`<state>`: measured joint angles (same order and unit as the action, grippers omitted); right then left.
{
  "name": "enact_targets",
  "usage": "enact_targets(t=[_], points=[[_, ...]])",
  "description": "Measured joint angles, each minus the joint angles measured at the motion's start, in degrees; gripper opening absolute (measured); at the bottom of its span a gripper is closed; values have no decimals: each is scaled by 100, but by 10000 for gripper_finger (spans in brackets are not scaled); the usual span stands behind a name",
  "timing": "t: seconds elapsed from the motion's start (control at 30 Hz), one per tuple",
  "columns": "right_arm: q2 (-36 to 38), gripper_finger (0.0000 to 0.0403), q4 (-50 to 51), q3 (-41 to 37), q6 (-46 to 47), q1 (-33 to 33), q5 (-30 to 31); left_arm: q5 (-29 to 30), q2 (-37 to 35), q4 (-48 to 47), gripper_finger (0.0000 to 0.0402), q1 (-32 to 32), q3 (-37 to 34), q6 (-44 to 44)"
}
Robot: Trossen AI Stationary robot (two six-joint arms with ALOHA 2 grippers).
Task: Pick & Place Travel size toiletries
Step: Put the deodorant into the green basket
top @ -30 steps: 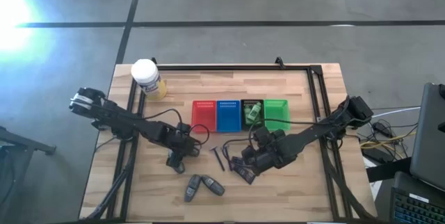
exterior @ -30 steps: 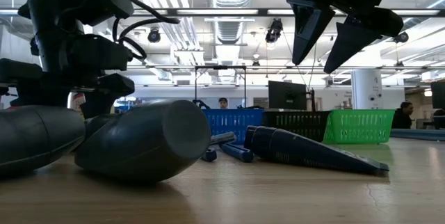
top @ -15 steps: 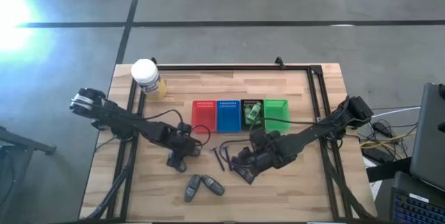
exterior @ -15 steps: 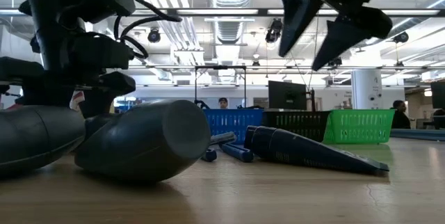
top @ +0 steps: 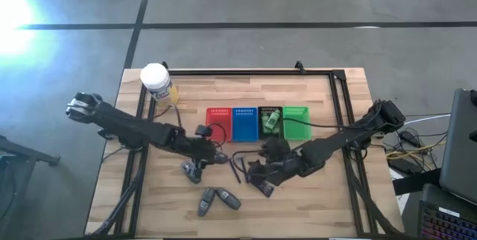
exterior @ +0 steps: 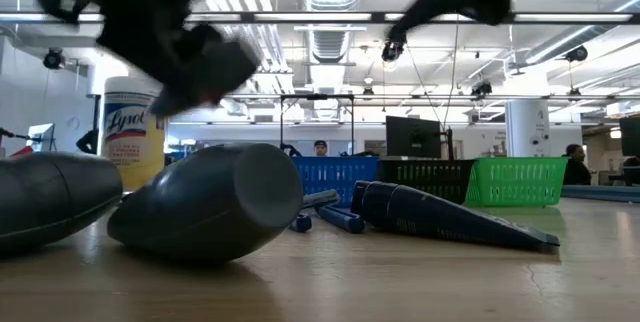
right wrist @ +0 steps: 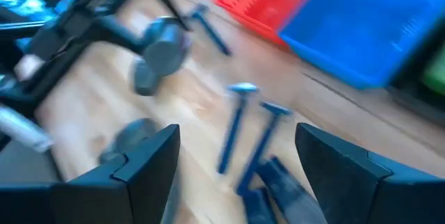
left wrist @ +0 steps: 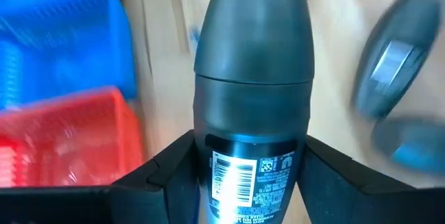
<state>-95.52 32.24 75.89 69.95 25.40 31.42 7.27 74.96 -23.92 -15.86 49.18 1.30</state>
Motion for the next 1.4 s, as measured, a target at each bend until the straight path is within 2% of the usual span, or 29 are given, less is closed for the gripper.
enact_targets(t=[0.1, 0.37, 0.47, 0.57, 0.67, 0.9, 1.03, 1.4], points=[[33, 297, -351, 159, -940, -27, -30, -5, -165, 29, 206, 2, 286, -48], [-90, 338, -554, 940, -4569, -67, 49, -131, -197, 64, 206, 30, 1009, -275], [-115, 351, -545, 1134, -5448, -81, 169, -133, -188, 47, 206, 64, 1095, -278], [-132, 361, -545, 1229, -5808, -122, 175, -148, -188, 55, 206, 81, 1178, -284], [-140, 363, -544, 1260, -6441, -130, 164, -391, -186, 61, 206, 119, 1250, -322], [-142, 350, -524, 1260, -8907, -49, 93, -1479, -171, 117, 206, 372, 1293, -176], [-142, 342, -523, 1282, -9359, -59, -229, -1800, -148, 214, 206, 547, 1293, -134], [-142, 357, -478, 1291, -9330, -167, -443, -2173, 565, 495, 206, 590, 1757, -233]])
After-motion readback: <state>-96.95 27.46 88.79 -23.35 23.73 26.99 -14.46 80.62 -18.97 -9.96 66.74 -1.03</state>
